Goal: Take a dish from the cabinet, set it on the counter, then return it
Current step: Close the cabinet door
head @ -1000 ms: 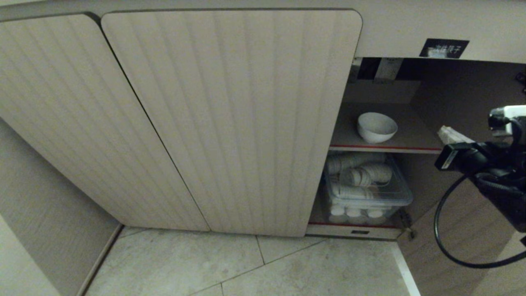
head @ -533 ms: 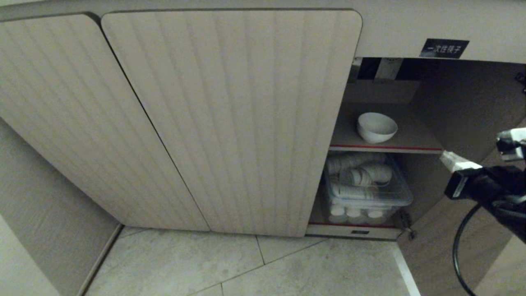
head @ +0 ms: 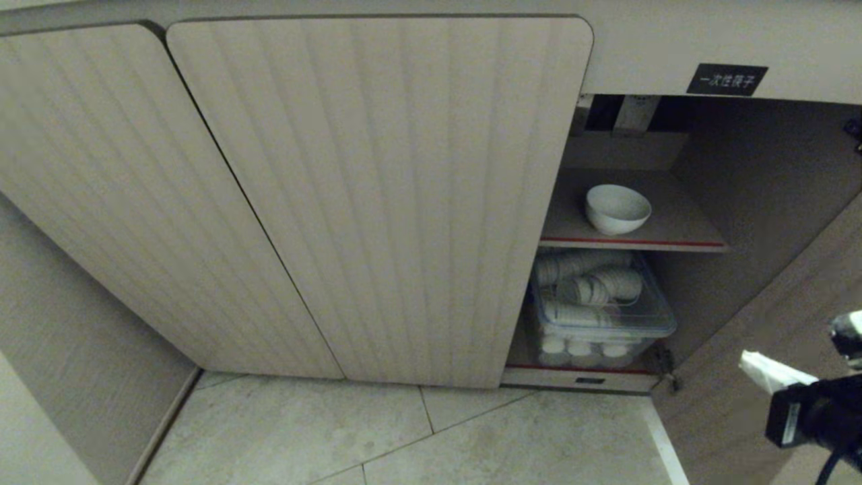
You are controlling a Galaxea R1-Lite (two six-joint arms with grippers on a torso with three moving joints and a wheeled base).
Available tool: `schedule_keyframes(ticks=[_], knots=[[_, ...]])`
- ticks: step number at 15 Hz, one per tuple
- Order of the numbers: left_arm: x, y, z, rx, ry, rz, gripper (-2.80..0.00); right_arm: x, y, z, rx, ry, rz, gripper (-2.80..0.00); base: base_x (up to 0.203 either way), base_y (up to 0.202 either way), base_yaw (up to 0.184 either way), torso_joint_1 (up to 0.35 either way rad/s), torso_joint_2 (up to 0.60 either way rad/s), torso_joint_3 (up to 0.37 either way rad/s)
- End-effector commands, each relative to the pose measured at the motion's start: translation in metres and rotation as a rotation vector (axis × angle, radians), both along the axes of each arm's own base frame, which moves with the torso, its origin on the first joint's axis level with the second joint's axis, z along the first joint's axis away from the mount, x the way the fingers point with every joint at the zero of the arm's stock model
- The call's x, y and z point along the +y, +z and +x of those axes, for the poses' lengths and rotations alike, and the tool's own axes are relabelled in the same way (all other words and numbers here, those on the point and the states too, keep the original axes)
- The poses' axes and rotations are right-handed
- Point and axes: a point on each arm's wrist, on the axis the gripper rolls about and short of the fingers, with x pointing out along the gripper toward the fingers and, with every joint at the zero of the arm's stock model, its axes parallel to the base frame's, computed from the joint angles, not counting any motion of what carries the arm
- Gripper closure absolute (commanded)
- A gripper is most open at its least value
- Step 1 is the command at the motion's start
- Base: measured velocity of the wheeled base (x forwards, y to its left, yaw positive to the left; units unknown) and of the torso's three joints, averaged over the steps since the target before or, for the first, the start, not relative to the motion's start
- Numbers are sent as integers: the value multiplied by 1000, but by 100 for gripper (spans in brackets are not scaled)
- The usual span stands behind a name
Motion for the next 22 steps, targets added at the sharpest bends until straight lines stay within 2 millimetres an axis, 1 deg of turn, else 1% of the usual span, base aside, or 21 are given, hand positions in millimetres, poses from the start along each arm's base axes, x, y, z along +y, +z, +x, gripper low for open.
schedule_keyframes(ticks=[1, 2, 5, 7, 9, 11, 16, 22], knots=[[0, 0, 0, -2, 1, -1, 0, -2, -5, -25, 3, 9, -1, 0, 0, 0, 0, 0, 0, 0], [0, 0, 0, 0, 0, -1, 0, -2, -4, -32, -5, 15, 4, 0, 0, 0, 0, 0, 0, 0], [0, 0, 0, -1, 0, -1, 0, -3, -11, -53, 53, 38, -7, 0, 0, 0, 0, 0, 0, 0], [0, 0, 0, 0, 1, -1, 0, -5, -8, -67, 6, 42, 3, 0, 0, 0, 0, 0, 0, 0], [0, 0, 0, -1, 0, -1, 0, -6, -12, -78, 19, 40, -1, 0, 0, 0, 0, 0, 0, 0], [0, 0, 0, 0, 1, -1, 0, -10, -18, -95, 23, 21, -8, 0, 0, 0, 0, 0, 0, 0], [0, 0, 0, -2, 1, -1, 0, -16, -37, -126, 59, -53, -32, 0, 0, 0, 0, 0, 0, 0], [0, 0, 0, -2, 1, -1, 0, -15, -45, -150, -131, -33, -35, 0, 0, 0, 0, 0, 0, 0]])
